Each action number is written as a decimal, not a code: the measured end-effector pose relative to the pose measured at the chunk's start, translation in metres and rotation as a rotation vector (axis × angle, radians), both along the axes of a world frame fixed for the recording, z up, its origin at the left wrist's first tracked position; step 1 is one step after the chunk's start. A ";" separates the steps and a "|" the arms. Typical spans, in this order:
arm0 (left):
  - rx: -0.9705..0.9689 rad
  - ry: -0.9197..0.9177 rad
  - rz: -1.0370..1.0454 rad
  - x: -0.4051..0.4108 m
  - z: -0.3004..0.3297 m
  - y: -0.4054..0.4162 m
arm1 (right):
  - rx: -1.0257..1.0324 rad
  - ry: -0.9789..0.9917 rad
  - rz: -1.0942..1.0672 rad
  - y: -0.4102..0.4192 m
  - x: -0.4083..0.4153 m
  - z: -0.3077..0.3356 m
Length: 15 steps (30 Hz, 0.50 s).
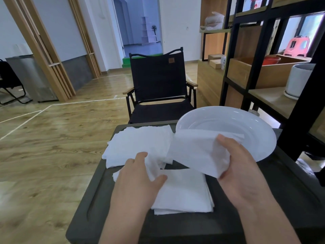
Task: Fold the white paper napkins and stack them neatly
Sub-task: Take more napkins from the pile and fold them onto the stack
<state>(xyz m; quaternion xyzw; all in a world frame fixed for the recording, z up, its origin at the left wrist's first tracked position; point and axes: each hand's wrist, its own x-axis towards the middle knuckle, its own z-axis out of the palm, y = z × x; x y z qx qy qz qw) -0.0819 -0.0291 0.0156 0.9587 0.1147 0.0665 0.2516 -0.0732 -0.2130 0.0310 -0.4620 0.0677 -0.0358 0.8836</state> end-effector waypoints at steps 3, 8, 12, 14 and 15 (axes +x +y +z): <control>-0.083 -0.079 0.070 0.003 0.001 0.002 | 0.012 -0.042 -0.019 -0.003 -0.002 0.002; -0.115 -0.601 0.216 0.003 0.017 0.009 | 0.022 -0.079 -0.037 -0.005 -0.004 0.004; 0.031 -0.790 0.105 0.015 0.009 0.016 | 0.015 -0.087 0.001 -0.004 -0.004 0.004; 0.082 -0.708 0.003 0.025 -0.002 0.020 | -0.007 -0.107 0.039 -0.003 -0.005 0.004; 0.084 -0.638 -0.052 0.028 -0.007 0.020 | -0.023 -0.114 0.055 -0.003 -0.005 0.005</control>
